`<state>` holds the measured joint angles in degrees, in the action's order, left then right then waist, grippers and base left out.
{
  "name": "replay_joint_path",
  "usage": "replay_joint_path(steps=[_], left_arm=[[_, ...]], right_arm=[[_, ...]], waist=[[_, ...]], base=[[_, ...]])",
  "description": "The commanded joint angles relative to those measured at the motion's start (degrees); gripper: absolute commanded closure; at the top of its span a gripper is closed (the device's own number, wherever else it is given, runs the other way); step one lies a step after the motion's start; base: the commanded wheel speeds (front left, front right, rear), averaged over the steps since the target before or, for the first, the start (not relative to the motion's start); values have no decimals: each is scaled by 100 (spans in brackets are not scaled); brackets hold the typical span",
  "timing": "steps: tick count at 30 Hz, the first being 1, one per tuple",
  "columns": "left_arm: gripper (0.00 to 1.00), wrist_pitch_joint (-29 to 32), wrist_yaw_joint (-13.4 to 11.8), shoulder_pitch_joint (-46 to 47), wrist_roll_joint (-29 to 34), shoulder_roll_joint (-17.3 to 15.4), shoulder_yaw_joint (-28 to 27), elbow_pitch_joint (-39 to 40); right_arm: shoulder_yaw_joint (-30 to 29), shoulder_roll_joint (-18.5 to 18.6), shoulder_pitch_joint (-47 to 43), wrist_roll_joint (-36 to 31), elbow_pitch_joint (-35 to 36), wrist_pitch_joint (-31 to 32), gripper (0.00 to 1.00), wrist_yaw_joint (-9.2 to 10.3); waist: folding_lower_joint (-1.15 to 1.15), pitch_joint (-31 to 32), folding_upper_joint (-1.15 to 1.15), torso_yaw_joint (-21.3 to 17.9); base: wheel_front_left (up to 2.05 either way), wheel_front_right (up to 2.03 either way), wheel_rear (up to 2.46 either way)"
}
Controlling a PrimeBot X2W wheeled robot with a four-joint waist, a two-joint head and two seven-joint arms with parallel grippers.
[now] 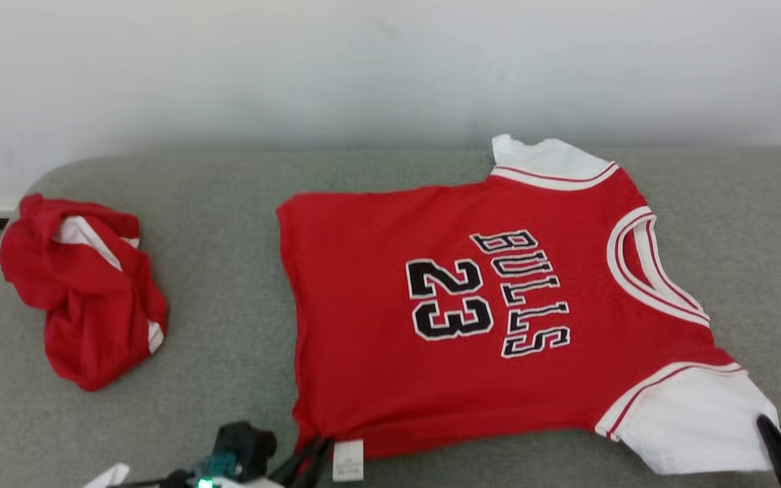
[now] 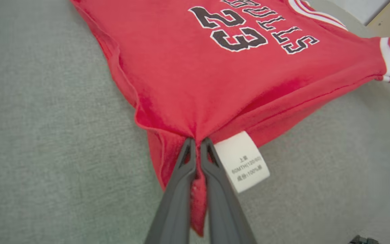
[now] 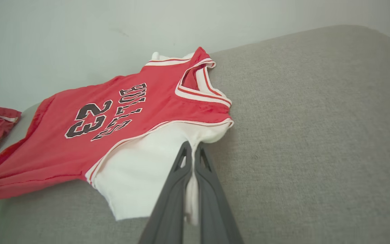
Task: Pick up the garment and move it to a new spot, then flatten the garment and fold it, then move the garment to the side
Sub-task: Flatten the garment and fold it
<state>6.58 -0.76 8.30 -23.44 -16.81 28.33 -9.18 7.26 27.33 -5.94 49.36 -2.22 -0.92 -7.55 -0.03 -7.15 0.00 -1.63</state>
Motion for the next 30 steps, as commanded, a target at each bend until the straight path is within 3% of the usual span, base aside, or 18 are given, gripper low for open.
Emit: replay_joint_path(steps=[1,7,14,22,30], left_arm=[[100,80,-85,-264,-119,-101,-19,200],[100,395,-371,-1112,-282,-425,-148,1117],[100,837,-451,-1238,-425,-702,-240,1632],[100,1866,-350,-1062,-713,-961,-121,1988],[100,3291,-179,-282,-1358,-1059,-99,2247]], right_arm=[[-94,-36,-230,-68,6,67,100,14],[-316,-132,-1090,-250,242,535,100,14],[-420,-112,-1500,-268,787,1293,100,14],[-446,-37,-1065,-186,1096,2151,100,14],[-485,419,-229,18,1121,3194,100,14]], waist=[[3,136,0,-63],[3,256,0,-66],[3,253,0,-159],[3,-25,0,-250],[3,-226,0,-73]], base=[[0,0,0],[0,0,0],[0,0,0],[0,0,0],[0,0,0]])
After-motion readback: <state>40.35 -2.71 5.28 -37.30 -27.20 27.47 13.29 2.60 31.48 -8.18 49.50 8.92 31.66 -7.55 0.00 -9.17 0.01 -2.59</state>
